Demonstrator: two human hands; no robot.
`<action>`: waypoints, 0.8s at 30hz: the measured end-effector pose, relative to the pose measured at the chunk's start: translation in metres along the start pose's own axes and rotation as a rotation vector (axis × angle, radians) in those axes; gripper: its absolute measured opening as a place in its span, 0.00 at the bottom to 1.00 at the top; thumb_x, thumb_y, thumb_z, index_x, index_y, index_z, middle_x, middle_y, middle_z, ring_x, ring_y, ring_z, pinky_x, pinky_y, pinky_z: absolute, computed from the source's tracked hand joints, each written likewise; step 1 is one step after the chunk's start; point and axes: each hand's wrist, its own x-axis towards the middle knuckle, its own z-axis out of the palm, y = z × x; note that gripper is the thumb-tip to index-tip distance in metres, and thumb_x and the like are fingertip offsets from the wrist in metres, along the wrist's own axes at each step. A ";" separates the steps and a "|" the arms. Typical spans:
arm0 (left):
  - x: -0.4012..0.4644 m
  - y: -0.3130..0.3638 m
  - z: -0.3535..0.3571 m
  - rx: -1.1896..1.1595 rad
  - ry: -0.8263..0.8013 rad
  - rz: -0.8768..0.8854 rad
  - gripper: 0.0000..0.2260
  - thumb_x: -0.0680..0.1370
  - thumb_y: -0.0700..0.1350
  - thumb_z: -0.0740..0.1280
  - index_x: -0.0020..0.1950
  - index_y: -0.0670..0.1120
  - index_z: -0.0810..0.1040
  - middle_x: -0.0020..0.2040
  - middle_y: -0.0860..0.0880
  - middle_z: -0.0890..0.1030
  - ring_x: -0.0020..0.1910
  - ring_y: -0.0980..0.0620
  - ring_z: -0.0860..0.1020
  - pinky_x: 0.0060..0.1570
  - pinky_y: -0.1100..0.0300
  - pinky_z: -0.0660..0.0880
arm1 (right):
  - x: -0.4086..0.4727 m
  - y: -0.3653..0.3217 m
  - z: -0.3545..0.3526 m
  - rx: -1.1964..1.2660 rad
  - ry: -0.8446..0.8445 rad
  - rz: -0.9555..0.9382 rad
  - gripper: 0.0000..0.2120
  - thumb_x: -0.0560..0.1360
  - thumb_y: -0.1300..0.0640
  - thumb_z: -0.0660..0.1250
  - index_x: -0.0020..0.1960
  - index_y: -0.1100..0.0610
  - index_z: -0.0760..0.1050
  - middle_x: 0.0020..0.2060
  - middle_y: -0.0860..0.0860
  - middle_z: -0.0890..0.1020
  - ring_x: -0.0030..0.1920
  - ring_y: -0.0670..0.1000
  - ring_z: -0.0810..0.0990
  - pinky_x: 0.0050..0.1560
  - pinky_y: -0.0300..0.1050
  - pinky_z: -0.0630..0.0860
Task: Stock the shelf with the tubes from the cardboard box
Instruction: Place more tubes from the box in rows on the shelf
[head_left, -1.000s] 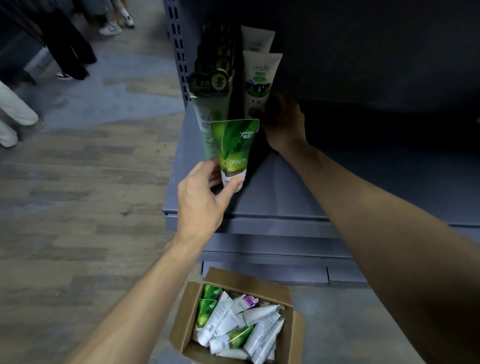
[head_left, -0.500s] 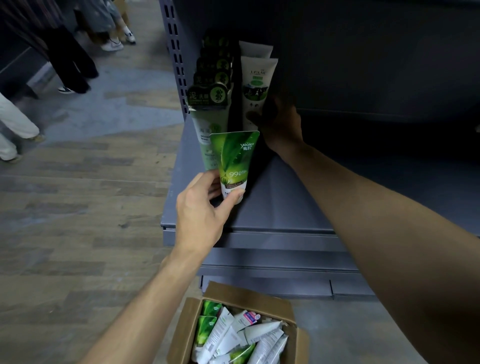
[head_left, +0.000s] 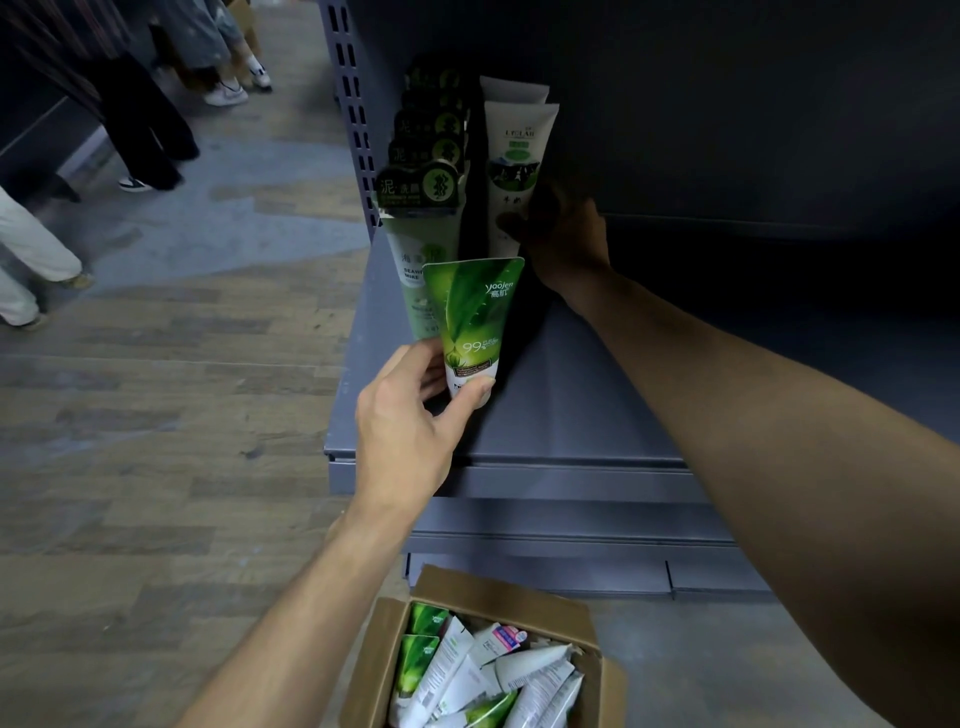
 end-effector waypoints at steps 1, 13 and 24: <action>0.000 0.000 0.000 0.003 -0.001 0.000 0.15 0.72 0.48 0.76 0.56 0.43 0.81 0.49 0.52 0.83 0.48 0.60 0.81 0.52 0.69 0.77 | 0.000 0.000 -0.001 -0.002 -0.007 -0.002 0.21 0.71 0.49 0.75 0.63 0.53 0.78 0.56 0.49 0.83 0.56 0.49 0.80 0.51 0.40 0.76; -0.001 0.002 0.001 -0.006 -0.003 -0.022 0.15 0.72 0.46 0.76 0.56 0.43 0.81 0.49 0.53 0.83 0.49 0.61 0.81 0.53 0.68 0.77 | -0.009 -0.005 -0.001 -0.016 -0.012 -0.006 0.21 0.72 0.50 0.74 0.63 0.54 0.77 0.56 0.51 0.83 0.58 0.52 0.80 0.56 0.46 0.77; 0.000 0.003 -0.001 -0.003 -0.012 -0.024 0.16 0.72 0.48 0.76 0.56 0.43 0.81 0.49 0.52 0.82 0.50 0.60 0.81 0.54 0.64 0.79 | -0.003 -0.008 0.004 -0.037 0.006 -0.013 0.22 0.73 0.51 0.73 0.64 0.56 0.75 0.57 0.52 0.82 0.59 0.55 0.79 0.56 0.50 0.77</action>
